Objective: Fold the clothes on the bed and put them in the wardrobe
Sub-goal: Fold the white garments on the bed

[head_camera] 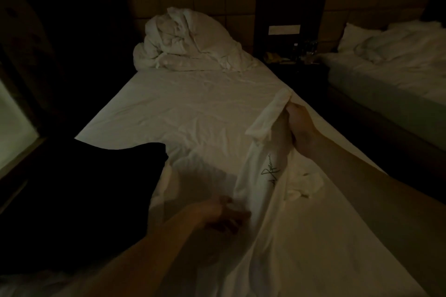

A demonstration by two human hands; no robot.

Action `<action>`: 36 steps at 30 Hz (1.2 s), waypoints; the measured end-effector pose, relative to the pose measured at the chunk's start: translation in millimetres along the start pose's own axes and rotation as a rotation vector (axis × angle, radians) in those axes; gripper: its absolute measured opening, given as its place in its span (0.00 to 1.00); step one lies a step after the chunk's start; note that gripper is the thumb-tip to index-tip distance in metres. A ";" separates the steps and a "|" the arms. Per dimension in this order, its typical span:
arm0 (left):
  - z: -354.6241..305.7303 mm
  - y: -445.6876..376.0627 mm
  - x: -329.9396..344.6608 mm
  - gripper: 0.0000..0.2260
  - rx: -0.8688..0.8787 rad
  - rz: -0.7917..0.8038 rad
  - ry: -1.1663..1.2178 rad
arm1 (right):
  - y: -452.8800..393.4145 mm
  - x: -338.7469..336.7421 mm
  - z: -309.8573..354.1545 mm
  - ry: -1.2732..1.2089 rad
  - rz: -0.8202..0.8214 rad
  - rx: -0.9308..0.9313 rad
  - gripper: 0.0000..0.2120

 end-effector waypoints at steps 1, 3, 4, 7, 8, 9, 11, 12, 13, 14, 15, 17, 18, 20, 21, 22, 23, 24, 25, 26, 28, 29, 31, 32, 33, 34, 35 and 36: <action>0.2 0.1 5.4 0.09 0.012 0.012 -0.066 | 0.4 0.7 -1.7 -0.043 0.015 0.007 0.17; -3.4 -4.5 6.6 0.07 0.067 -0.046 -0.090 | 4.5 -3.9 -3.6 -0.158 0.016 0.022 0.18; -5.0 -6.8 3.7 0.07 0.084 -0.092 -0.047 | 5.6 -9.1 -5.7 -0.205 0.021 0.013 0.19; -11.9 -4.2 -11.1 0.07 0.151 -0.170 0.317 | 7.6 -30.3 -15.9 -0.250 0.144 0.005 0.27; -16.3 -1.8 -17.2 0.07 0.221 -0.192 0.462 | 8.0 -35.1 -21.6 -0.257 0.248 0.066 0.30; -24.0 4.2 -22.2 0.07 0.302 -0.236 0.538 | 9.6 -38.7 -27.0 -0.245 0.345 0.169 0.34; -40.3 13.8 -34.8 0.07 0.437 -0.417 0.531 | 10.7 -39.7 -39.2 0.010 0.436 0.312 0.43; -49.7 16.2 -38.5 0.07 0.495 -0.484 0.512 | 12.2 -35.7 -41.8 0.256 0.479 0.294 0.45; -57.9 18.0 -41.3 0.07 0.546 -0.522 0.464 | 16.2 -28.6 -40.7 0.518 0.491 0.217 0.42; -67.6 20.6 -41.9 0.06 0.600 -0.549 0.384 | 20.7 -16.9 -37.5 0.711 0.488 0.079 0.36; -77.3 24.8 -40.0 0.06 0.653 -0.565 0.274 | 25.9 -3.1 -31.3 0.784 0.505 -0.075 0.27; -96.1 35.8 -33.2 0.07 0.752 -0.555 0.060 | 37.1 23.9 -17.8 0.661 0.616 -0.235 0.24; -105.0 41.3 -30.1 0.07 0.802 -0.530 -0.022 | 40.4 34.3 -11.1 0.568 0.651 -0.294 0.24; -119.7 56.6 -24.0 0.06 0.872 -0.516 -0.174 | 41.7 48.2 4.4 0.541 0.587 -0.417 0.20; -125.5 64.2 -22.3 0.05 0.887 -0.538 -0.251 | 41.6 51.5 11.2 0.562 0.544 -0.474 0.19; -128.7 68.9 -22.9 0.06 0.881 -0.576 -0.292 | 43.1 53.2 18.0 0.586 0.505 -0.518 0.18; -131.0 74.3 -23.2 0.08 0.855 -0.608 -0.304 | 45.5 52.8 25.0 0.623 0.451 -0.553 0.17; -130.6 78.0 -23.9 0.11 0.799 -0.628 -0.277 | 47.4 50.2 31.5 0.666 0.380 -0.593 0.17; -129.4 83.3 -22.6 0.14 0.719 -0.614 -0.226 | 50.0 46.1 38.7 0.707 0.293 -0.630 0.18; -123.3 86.2 -22.8 0.16 0.629 -0.570 -0.209 | 54.2 41.3 46.9 0.723 0.206 -0.654 0.19; -105.5 94.7 -18.0 0.21 0.505 -0.402 -0.427 | 63.5 29.6 64.6 0.684 0.042 -0.699 0.19; -94.4 99.5 -14.6 0.23 0.469 -0.302 -0.526 | 67.0 21.8 73.5 0.645 -0.034 -0.697 0.18; -73.1 104.7 -15.8 0.21 0.441 -0.214 -0.576 | 73.2 3.6 90.6 0.537 -0.154 -0.656 0.17; -66.6 105.1 -24.1 0.21 0.456 -0.256 -0.535 | 76.7 -5.6 98.9 0.498 -0.195 -0.639 0.17; -65.7 109.5 -31.0 0.20 0.490 -0.313 -0.467 | 80.6 -14.8 106.4 0.480 -0.232 -0.634 0.17; -66.3 114.2 -39.4 0.17 0.528 -0.370 -0.396 | 83.3 -23.2 111.8 0.468 -0.261 -0.623 0.15; -69.6 121.4 -46.8 0.11 0.586 -0.418 -0.319 | 84.7 -31.6 115.3 0.441 -0.282 -0.600 0.13; -75.6 130.5 -51.7 0.06 0.643 -0.472 -0.250 | 86.7 -39.9 118.5 0.394 -0.290 -0.571 0.13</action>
Point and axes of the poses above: each hand's wrist, its own y-axis away from the middle knuckle, its own x-axis out of the palm, z = x × y, the point moved 2 cm from there along -y, towards the middle knuckle, and after that the axes turned 8 degrees about y, right-handed, at the moved point
